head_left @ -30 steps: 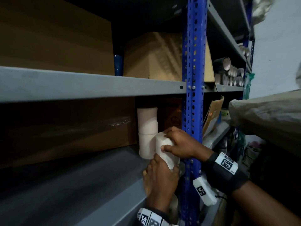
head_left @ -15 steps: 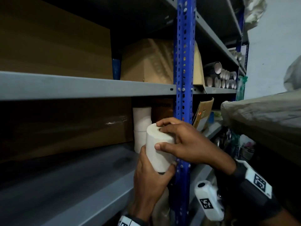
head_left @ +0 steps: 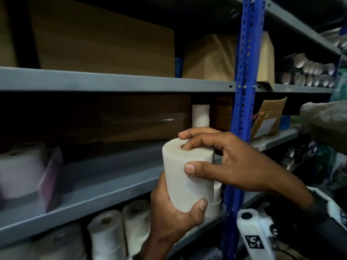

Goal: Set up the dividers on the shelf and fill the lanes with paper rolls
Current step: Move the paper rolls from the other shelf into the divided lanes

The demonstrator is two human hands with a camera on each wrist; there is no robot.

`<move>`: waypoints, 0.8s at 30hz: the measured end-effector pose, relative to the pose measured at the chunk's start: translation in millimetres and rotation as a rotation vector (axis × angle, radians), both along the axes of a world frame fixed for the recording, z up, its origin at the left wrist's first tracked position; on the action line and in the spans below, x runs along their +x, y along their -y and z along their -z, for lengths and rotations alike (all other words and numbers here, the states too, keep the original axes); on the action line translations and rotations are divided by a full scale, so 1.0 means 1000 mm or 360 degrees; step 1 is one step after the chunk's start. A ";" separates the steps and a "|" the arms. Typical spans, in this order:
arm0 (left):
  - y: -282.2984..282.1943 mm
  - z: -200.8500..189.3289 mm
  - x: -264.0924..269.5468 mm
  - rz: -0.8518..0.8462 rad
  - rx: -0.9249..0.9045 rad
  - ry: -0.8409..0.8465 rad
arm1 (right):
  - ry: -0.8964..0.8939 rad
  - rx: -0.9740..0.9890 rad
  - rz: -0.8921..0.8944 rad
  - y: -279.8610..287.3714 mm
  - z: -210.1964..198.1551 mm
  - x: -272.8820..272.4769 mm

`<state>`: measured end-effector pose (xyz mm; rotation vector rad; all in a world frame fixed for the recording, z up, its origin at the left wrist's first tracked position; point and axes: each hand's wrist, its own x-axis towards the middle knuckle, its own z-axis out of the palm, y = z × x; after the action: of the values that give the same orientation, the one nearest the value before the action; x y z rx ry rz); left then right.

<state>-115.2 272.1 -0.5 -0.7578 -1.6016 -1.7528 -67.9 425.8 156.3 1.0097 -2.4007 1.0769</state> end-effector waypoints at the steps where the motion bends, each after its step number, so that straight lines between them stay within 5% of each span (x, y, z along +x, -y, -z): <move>1: 0.008 0.000 0.014 0.0005 0.0014 0.0006 | -0.0007 -0.0010 -0.0057 0.005 0.002 0.010; 12: 0.111 0.013 0.175 -0.0402 -0.0032 0.0058 | 0.0185 0.0087 -0.0592 0.092 0.035 0.089; 24: 0.214 0.025 0.280 -0.0799 -0.0086 0.0098 | 0.0050 0.0207 -0.0839 0.216 0.051 0.143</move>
<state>164.4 58.1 -25.9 -0.2866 -1.7039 -1.3821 75.0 210.0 105.5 1.7481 -2.3082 1.1053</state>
